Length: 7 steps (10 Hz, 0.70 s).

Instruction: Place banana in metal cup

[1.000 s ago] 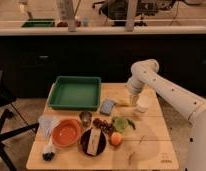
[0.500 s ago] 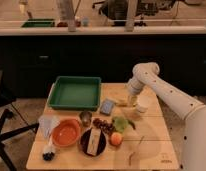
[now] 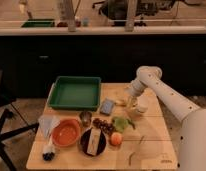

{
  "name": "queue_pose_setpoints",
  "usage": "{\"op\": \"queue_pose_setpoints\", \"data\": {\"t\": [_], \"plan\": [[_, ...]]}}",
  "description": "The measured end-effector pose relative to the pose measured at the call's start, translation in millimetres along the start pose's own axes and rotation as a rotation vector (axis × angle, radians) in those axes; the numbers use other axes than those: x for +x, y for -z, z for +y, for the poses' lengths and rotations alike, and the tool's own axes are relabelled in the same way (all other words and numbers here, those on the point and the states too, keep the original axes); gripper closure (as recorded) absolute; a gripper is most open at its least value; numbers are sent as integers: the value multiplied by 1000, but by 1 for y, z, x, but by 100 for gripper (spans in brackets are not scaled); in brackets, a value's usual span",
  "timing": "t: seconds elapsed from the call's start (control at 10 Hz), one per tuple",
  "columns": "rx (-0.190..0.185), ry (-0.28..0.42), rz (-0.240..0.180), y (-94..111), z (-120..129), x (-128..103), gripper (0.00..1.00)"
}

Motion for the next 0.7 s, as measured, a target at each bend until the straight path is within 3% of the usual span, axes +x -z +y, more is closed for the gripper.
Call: {"op": "queue_pose_setpoints", "data": {"t": [0.7], "plan": [[-61, -35, -16, -29, 5, 12, 20]]}}
